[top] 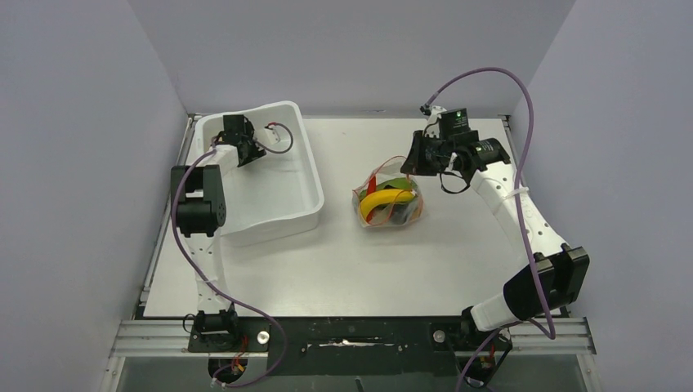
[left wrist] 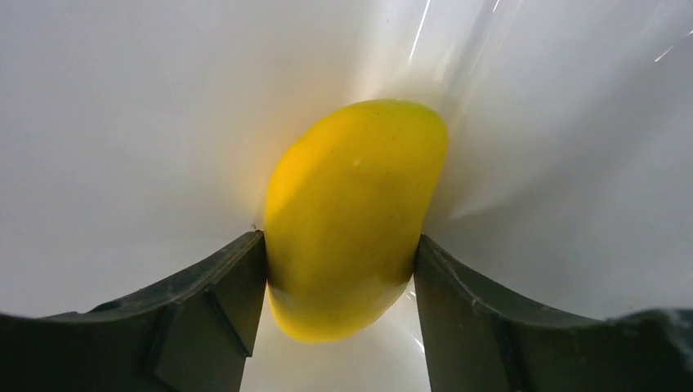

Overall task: Place the food in the zip-top bag and seal the zipper
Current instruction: Pick up the fake fruit from the bin.

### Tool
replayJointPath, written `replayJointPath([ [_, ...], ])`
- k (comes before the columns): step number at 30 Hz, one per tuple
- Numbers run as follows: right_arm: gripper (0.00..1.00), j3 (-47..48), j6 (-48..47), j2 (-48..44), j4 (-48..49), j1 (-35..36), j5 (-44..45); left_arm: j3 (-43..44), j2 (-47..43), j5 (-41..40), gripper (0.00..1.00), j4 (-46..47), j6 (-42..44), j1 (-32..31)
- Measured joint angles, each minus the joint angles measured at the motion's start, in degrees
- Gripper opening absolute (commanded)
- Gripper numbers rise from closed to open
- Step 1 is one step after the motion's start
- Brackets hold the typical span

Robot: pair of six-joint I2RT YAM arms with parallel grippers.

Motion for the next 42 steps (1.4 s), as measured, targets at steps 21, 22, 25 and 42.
replayJointPath([
  [21,0.0,-9.8,1.4,-5.7,5.8,-0.4,-3.1,-8.5,-13.5,5.6,0.42,-5.9,-13.4,-5.9],
  [22,0.0,-9.9,1.6,-5.7,6.1,-0.4,-3.2,-9.2,-14.7,5.8,0.42,-6.1,-14.2,-6.3],
  [25,0.0,-10.4,2.0,-6.1,7.0,-0.4,-3.8,-10.9,-18.0,6.7,0.41,-7.2,-15.8,-7.8],
  [42,0.0,-12.2,5.4,-6.5,10.4,-0.7,-7.4,-19.4,-42.0,36.8,0.41,0.0,-35.4,-11.8],
])
